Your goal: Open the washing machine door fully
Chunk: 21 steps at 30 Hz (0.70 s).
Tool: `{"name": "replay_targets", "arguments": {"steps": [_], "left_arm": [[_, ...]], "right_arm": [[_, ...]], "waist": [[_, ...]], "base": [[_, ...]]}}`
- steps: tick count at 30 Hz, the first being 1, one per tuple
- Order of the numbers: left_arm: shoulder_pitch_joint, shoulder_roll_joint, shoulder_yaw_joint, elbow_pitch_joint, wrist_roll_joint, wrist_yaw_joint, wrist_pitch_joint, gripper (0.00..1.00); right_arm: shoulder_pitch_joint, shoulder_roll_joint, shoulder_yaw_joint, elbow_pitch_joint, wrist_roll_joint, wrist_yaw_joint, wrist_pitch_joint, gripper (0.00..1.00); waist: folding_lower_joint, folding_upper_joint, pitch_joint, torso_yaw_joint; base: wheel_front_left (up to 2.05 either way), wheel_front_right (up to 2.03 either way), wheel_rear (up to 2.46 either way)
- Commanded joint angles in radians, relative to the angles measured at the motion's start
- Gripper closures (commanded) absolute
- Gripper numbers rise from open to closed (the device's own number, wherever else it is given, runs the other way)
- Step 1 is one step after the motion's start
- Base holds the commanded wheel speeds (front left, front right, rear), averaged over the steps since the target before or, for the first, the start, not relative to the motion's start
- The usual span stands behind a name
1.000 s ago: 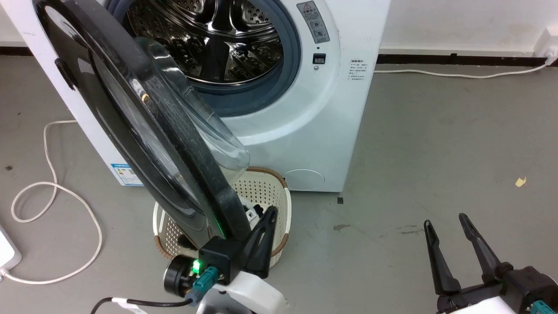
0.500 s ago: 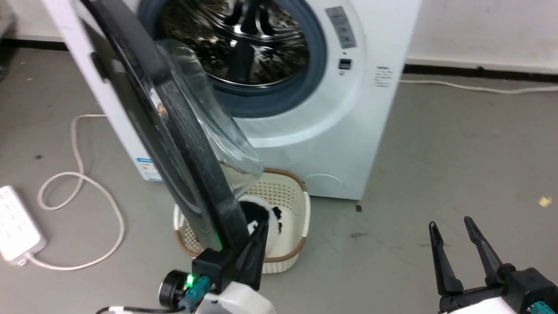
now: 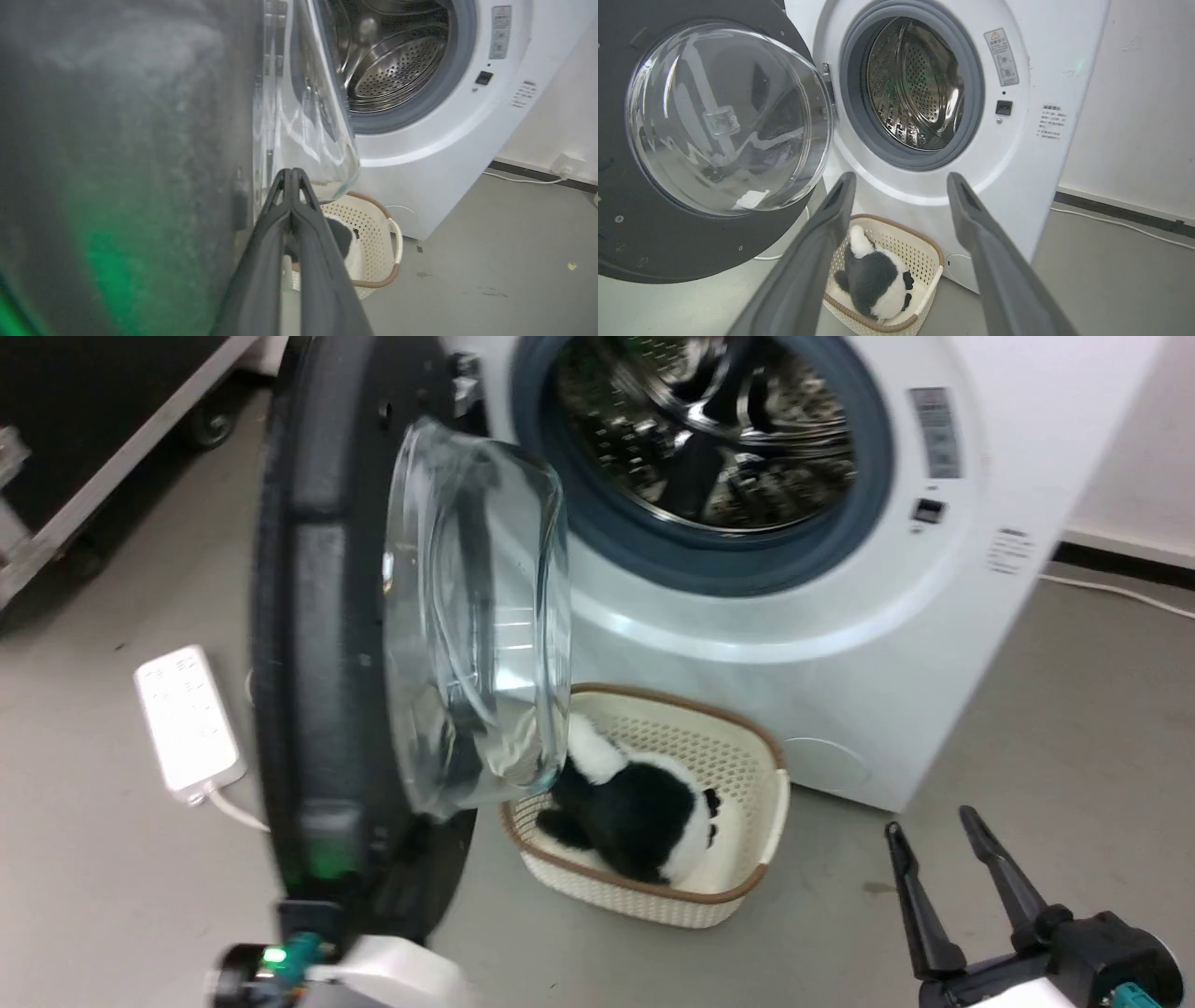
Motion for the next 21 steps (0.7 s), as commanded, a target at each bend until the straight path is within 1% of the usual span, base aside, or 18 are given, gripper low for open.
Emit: {"name": "replay_targets", "arguments": {"steps": [1, 6, 9, 11, 14, 19, 20, 21], "left_arm": [[-0.001, 0.020, 0.027, -0.005, -0.010, 0.008, 0.004, 1.00], [-0.021, 0.071, 0.118, -0.005, -0.047, 0.027, 0.011, 1.00], [-0.038, 0.098, 0.199, 0.011, -0.087, 0.051, 0.013, 1.00], [-0.052, 0.127, 0.255, 0.028, -0.111, 0.061, 0.011, 1.00], [-0.082, 0.170, 0.315, 0.066, -0.143, 0.053, 0.012, 1.00], [-0.159, 0.250, 0.381, 0.168, -0.183, 0.021, 0.017, 1.00], [-0.159, 0.250, 0.381, 0.168, -0.183, 0.021, 0.017, 1.00], [-0.195, 0.274, 0.403, 0.211, -0.196, 0.011, 0.009, 1.00]], "right_arm": [[-0.006, 0.003, 0.005, 0.001, -0.006, -0.001, -0.005, 0.00], [-0.024, 0.003, 0.014, 0.001, -0.030, -0.001, -0.005, 0.00], [-0.034, 0.003, 0.017, 0.002, -0.047, -0.001, -0.005, 0.00], [-0.038, 0.000, 0.017, 0.003, -0.054, -0.001, -0.004, 0.00], [-0.047, -0.013, 0.018, -0.004, -0.060, -0.001, 0.001, 0.00], [-0.060, -0.038, 0.017, -0.026, -0.065, -0.001, 0.020, 0.00], [-0.060, -0.038, 0.017, -0.026, -0.065, -0.001, 0.020, 0.00], [-0.061, -0.050, 0.022, -0.036, -0.067, -0.001, 0.029, 0.00]], "waist": [[0.0001, 0.0000, 0.028, 0.036], [0.0001, 0.0000, 0.078, 0.051], [0.0001, 0.0000, 0.112, 0.050], [0.0001, 0.0000, 0.128, 0.048], [0.0001, 0.0000, 0.158, 0.042], [0.0001, 0.0000, 0.201, 0.027], [0.0001, 0.0000, 0.201, 0.027], [0.0001, 0.0000, 0.217, 0.021]], "base": [[0.00, 0.00, 0.00], [0.00, 0.00, 0.00], [0.00, 0.00, 0.00], [0.00, 0.00, 0.00], [0.00, 0.00, 0.00], [0.00, 0.00, 0.00], [0.00, 0.00, 0.00], [0.00, 0.00, 0.00]]}}
